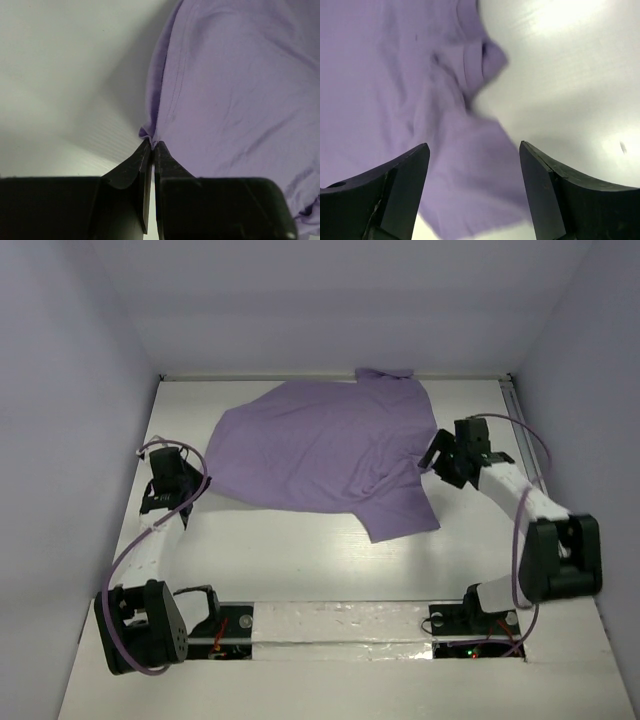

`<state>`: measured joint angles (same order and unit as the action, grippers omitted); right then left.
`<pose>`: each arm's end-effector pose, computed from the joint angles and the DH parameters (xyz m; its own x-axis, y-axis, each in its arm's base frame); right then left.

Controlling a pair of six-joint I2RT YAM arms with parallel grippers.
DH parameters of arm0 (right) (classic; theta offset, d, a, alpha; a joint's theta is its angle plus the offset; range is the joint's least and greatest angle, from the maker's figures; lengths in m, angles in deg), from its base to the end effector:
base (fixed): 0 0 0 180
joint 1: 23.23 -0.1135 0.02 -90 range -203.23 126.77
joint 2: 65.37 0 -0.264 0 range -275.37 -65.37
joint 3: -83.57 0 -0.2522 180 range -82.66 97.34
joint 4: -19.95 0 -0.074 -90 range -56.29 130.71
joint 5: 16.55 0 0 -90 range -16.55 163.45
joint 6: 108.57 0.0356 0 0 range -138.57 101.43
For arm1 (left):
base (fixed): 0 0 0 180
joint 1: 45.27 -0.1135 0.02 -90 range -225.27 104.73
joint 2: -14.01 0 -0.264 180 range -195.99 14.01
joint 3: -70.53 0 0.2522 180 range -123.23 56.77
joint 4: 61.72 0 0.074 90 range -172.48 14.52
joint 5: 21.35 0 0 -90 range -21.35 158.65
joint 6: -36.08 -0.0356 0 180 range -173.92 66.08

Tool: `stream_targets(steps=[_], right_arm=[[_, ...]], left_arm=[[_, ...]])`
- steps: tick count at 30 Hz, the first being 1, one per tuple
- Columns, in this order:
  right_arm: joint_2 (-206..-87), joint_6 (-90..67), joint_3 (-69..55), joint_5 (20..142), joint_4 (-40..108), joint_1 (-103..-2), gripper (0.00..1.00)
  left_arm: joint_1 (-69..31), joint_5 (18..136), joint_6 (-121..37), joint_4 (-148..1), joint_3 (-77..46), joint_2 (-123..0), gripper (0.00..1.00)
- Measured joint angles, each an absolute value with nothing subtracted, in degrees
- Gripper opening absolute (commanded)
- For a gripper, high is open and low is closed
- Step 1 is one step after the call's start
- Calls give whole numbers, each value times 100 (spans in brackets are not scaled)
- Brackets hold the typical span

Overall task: Fold and stack the t-shirts
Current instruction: Flatten out the tshirt

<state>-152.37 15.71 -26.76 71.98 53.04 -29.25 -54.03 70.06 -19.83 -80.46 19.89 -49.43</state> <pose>0.3151 0.0323 0.2176 -0.6832 0.4941 -0.5376 0.3585 0.8684 0.3425 0.2386 0.0359 0.2364 -0.3544 -0.6216 -0.6986 -0.3987 0.7762 -0.4884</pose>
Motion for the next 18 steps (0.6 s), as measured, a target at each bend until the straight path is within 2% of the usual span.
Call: stream_targets(steps=[3,6,12,18], right_arm=[[-13926,1693,-3457,7202,5601,-2932,71],[-13150,1995,-4226,7198,5934,-2930,63],[-13218,2410,-5052,7132,6495,-2713,59],[-13331,2467,-5100,7337,6314,-2517,51]], left_arm=[[-5403,7111,-1985,-8115,1989,-4795,0],[-5403,7192,-1987,-8161,1989,-4762,0],[-5396,7345,-1987,-8192,1989,-4764,0],[-5348,7428,-1985,-8190,1989,-4764,0]])
